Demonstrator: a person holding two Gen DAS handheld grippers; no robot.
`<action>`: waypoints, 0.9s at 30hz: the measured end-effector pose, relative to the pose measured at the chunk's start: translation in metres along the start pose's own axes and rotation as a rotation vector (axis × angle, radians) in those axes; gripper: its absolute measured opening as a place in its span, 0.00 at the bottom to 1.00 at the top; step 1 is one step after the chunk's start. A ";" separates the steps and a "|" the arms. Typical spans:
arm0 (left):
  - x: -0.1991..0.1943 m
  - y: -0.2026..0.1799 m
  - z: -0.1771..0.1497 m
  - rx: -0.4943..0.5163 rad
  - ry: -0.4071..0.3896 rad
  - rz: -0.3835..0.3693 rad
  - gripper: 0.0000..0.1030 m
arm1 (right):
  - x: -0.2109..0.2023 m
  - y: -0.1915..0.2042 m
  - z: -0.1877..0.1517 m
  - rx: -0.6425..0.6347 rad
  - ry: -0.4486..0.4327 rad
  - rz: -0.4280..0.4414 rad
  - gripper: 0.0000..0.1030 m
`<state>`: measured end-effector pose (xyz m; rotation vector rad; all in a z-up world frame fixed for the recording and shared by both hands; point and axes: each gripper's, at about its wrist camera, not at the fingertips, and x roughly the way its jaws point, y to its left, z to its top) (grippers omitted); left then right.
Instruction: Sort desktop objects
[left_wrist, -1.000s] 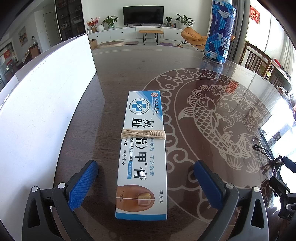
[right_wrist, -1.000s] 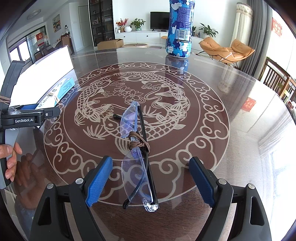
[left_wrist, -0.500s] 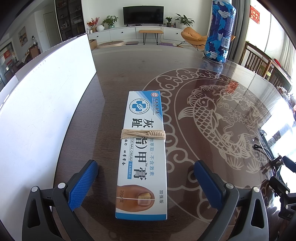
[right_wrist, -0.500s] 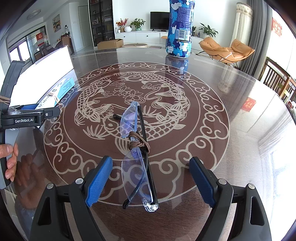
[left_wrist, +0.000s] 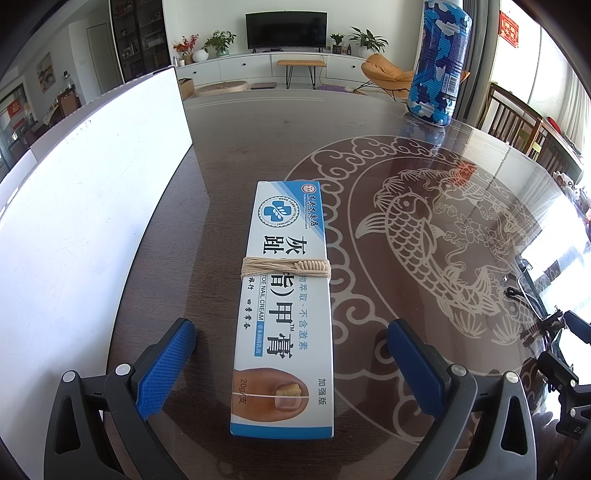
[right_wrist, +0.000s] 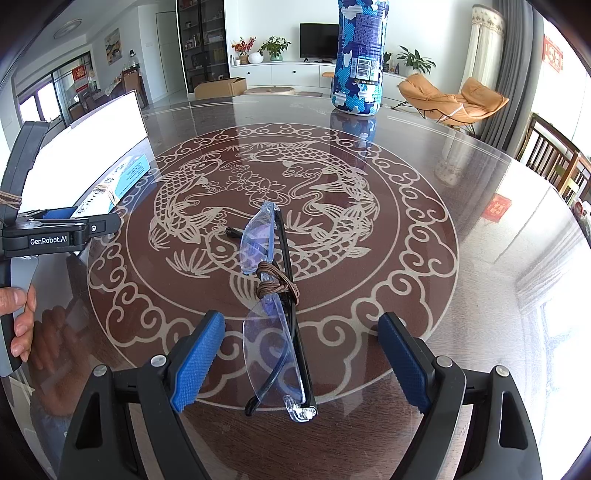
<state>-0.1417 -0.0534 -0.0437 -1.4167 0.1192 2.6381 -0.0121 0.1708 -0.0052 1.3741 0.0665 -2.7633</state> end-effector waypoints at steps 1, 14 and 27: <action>0.000 0.000 0.000 0.000 0.000 0.000 1.00 | 0.000 0.000 0.000 0.000 0.000 0.000 0.83; 0.000 0.000 0.001 0.000 0.000 0.000 1.00 | 0.000 0.000 0.000 0.000 0.000 0.002 0.83; -0.027 -0.038 -0.029 0.099 -0.049 -0.071 0.64 | 0.000 0.000 0.000 -0.001 0.001 0.002 0.83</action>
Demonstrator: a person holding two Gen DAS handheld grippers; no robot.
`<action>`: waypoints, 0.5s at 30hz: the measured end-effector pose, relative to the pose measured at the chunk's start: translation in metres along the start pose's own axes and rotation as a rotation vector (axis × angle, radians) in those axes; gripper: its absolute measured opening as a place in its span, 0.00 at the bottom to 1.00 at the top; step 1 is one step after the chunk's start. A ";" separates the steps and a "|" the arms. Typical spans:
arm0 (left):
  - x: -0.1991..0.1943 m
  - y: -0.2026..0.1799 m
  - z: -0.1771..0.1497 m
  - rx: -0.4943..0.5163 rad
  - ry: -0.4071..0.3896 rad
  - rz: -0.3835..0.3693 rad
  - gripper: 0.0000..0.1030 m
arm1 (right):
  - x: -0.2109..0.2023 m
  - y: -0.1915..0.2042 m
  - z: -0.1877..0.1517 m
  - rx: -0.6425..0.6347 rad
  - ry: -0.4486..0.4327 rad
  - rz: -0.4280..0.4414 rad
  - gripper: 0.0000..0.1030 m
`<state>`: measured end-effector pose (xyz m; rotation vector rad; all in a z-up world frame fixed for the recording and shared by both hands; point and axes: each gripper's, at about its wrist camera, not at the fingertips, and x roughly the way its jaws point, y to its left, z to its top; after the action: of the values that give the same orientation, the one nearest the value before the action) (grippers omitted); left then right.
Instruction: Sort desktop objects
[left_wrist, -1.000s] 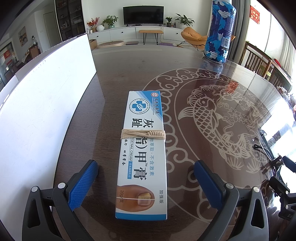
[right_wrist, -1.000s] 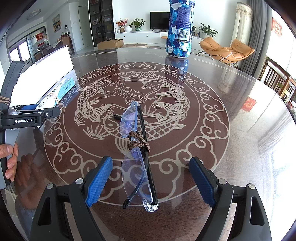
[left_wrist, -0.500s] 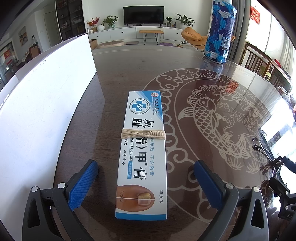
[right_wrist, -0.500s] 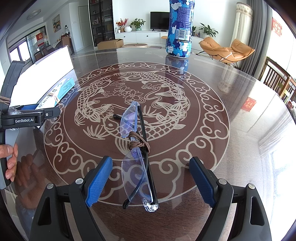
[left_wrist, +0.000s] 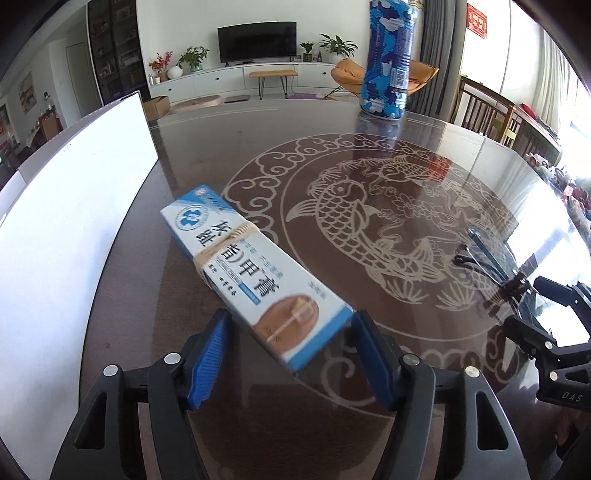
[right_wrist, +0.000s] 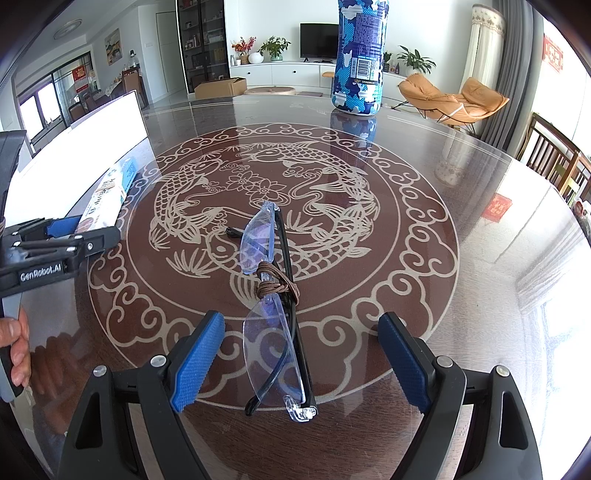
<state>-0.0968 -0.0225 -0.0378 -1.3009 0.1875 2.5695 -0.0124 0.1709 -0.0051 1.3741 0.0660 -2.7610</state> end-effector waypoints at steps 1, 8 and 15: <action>-0.003 -0.008 -0.004 0.017 0.000 -0.013 0.64 | 0.000 0.000 0.000 0.000 0.000 0.001 0.83; -0.025 -0.027 -0.030 0.039 0.023 -0.032 0.64 | 0.001 0.001 0.000 -0.007 0.004 0.024 0.88; -0.021 0.025 -0.005 -0.228 0.111 -0.101 0.66 | 0.001 0.006 -0.002 -0.092 0.037 0.088 0.91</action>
<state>-0.0882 -0.0515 -0.0235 -1.4919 -0.1523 2.4922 -0.0115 0.1653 -0.0071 1.3707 0.1300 -2.6271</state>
